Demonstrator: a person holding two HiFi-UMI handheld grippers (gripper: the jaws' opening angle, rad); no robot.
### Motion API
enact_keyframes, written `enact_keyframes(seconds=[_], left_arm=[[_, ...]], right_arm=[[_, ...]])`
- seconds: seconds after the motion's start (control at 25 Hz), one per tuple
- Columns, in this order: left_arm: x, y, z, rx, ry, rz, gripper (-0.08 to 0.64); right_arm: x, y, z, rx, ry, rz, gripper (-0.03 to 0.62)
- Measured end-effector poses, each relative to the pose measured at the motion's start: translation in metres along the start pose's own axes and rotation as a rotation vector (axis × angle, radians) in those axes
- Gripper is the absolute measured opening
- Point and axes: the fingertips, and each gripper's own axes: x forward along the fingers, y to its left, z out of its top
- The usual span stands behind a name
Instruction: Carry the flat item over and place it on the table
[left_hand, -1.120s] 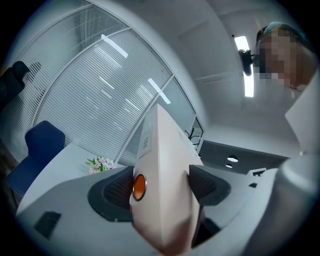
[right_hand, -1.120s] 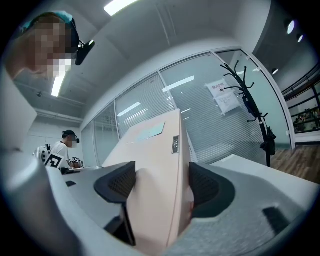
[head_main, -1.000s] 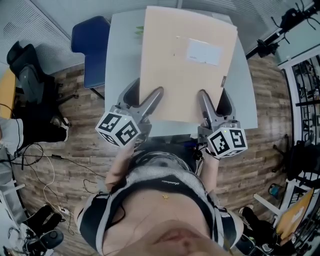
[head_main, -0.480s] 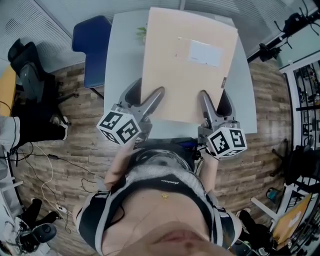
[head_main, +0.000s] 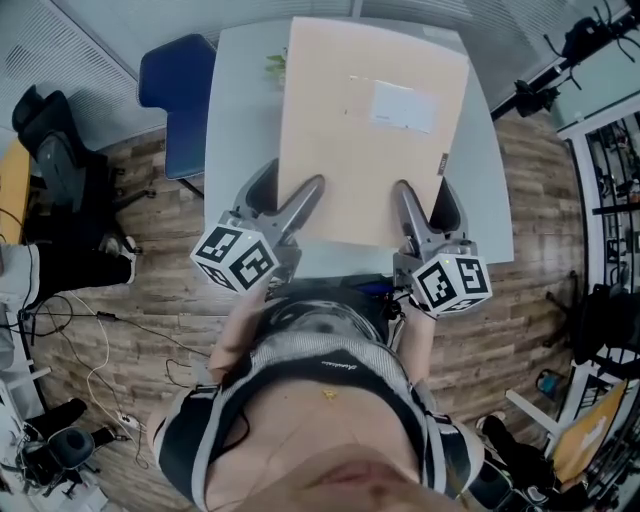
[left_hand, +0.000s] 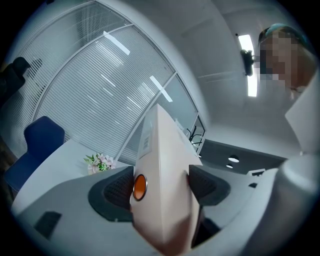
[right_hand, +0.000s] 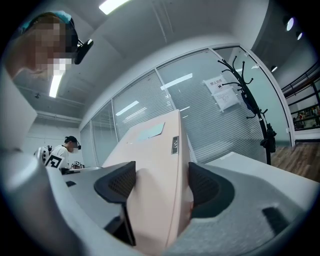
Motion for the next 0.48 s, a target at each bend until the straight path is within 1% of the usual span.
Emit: enact_keyframes(seconds=[0.48], left_arm=[[-0.0009, 0.0074, -0.0067, -0.008, 0.02, 0.006, 0.342]], right_arm=[[0.0026, 0.0002, -0.009, 0.004, 0.016, -0.008, 0.327]])
